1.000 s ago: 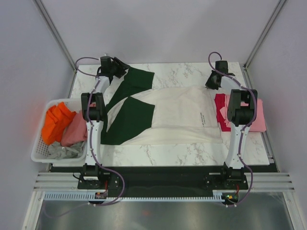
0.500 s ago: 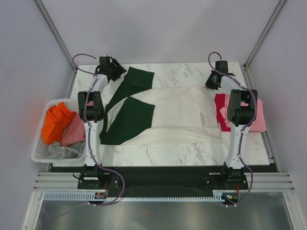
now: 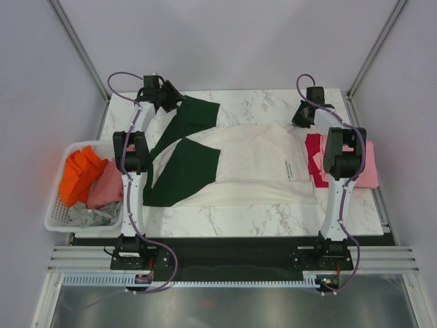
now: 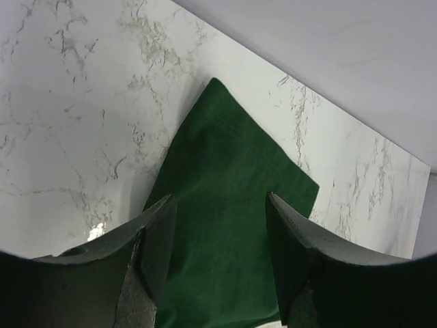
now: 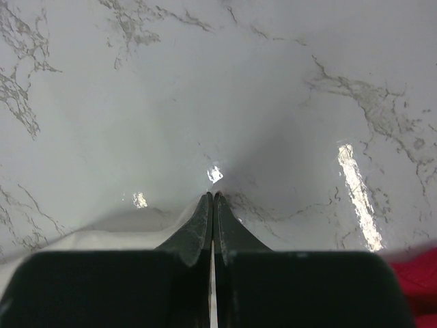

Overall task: Fold and stack the t-shirts
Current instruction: Fold the tshirt

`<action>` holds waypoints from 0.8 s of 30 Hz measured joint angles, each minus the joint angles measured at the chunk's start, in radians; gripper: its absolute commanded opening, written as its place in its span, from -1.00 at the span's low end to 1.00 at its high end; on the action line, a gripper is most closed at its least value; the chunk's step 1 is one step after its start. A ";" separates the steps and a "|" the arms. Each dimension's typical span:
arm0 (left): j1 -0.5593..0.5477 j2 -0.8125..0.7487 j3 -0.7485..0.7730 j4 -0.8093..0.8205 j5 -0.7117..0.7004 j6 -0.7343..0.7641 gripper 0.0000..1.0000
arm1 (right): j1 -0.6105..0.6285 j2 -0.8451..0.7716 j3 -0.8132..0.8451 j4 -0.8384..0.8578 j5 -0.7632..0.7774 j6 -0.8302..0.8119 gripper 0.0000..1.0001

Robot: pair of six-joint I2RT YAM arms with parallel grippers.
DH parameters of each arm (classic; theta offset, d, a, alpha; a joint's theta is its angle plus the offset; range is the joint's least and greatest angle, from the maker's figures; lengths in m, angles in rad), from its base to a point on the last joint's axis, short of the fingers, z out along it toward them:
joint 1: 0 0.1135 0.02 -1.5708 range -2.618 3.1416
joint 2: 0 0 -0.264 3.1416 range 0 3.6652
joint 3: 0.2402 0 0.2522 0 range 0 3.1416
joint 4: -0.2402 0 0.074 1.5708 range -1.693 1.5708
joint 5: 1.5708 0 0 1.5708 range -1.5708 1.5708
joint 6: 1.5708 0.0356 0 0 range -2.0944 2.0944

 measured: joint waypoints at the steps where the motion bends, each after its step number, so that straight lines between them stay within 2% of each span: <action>1: -0.001 0.002 0.001 -0.006 0.000 0.000 0.24 | 0.000 0.000 0.000 0.000 0.000 0.000 -0.99; 15: -0.010 -0.027 -0.100 -0.007 -0.076 0.034 0.23 | 0.000 0.000 -0.002 0.000 -0.015 0.001 -0.97; 16: -0.013 -0.030 -0.102 -0.010 -0.079 0.038 0.17 | 0.000 0.000 -0.002 0.000 -0.016 0.001 -0.97; 17: -0.017 -0.030 -0.102 -0.010 -0.079 0.041 0.01 | 0.000 0.000 -0.002 0.001 -0.016 0.001 -0.97; 19: -0.024 -0.030 -0.102 -0.019 -0.073 0.044 -0.15 | 0.000 0.000 -0.004 0.003 -0.020 0.001 -0.97; 21: -0.033 -0.029 -0.102 -0.037 -0.064 0.044 -0.39 | 0.000 0.000 -0.005 0.005 -0.022 0.002 -0.98; 22: -0.035 -0.029 -0.102 -0.040 -0.063 0.045 -0.65 | 0.000 0.000 -0.006 0.006 -0.023 0.002 -0.99; 24: -0.039 -0.029 -0.102 -0.043 -0.061 0.043 -0.91 | 0.000 0.000 -0.007 0.008 -0.025 0.003 -1.00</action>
